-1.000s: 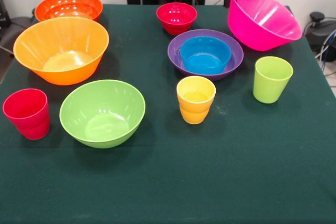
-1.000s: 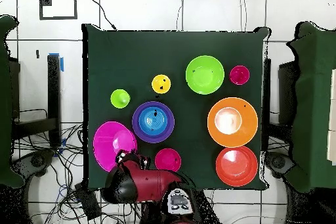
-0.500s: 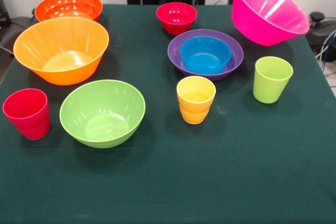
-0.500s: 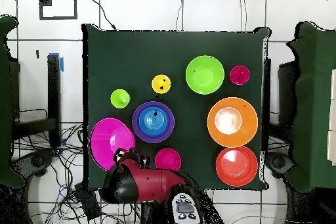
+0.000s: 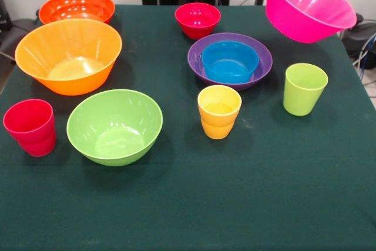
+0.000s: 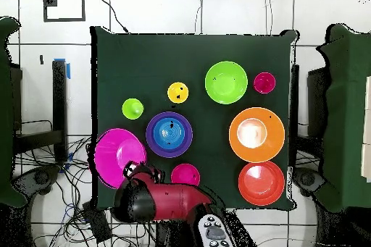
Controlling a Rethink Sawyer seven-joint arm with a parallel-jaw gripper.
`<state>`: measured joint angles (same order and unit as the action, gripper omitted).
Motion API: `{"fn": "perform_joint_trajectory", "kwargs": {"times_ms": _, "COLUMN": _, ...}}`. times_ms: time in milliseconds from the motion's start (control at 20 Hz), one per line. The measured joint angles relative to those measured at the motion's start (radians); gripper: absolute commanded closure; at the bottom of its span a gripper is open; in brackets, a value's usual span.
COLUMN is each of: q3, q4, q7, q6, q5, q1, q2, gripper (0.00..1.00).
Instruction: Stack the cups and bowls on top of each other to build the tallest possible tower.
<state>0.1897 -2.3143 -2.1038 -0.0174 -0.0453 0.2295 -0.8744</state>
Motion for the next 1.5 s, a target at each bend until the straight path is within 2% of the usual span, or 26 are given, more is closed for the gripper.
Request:
{"fn": "perform_joint_trajectory", "kwargs": {"times_ms": 200, "q3": 0.041, "q4": -0.001, "q7": 0.0, "q6": -0.039, "q5": 0.0, "q1": 0.068, "q2": -0.019, "gripper": 1.0}}
{"fn": "perform_joint_trajectory", "kwargs": {"times_ms": 300, "q3": 0.078, "q4": -0.001, "q7": 0.0, "q6": -0.088, "q5": 0.0, "q1": 0.141, "q2": -0.043, "gripper": 1.0}}
{"fn": "perform_joint_trajectory", "kwargs": {"times_ms": 750, "q3": 0.138, "q4": -0.002, "q7": 0.0, "q6": -0.219, "q5": -0.001, "q1": 0.316, "q2": -0.065, "gripper": 1.0}}
{"fn": "perform_joint_trajectory", "kwargs": {"times_ms": 1100, "q3": 0.182, "q4": -0.001, "q7": 0.0, "q6": -0.275, "q5": -0.001, "q1": 0.386, "q2": -0.078, "gripper": 1.0}}
{"fn": "perform_joint_trajectory", "kwargs": {"times_ms": 1500, "q3": 0.22, "q4": -0.002, "q7": 0.0, "q6": -0.307, "q5": -0.001, "q1": 0.39, "q2": -0.108, "gripper": 1.0}}
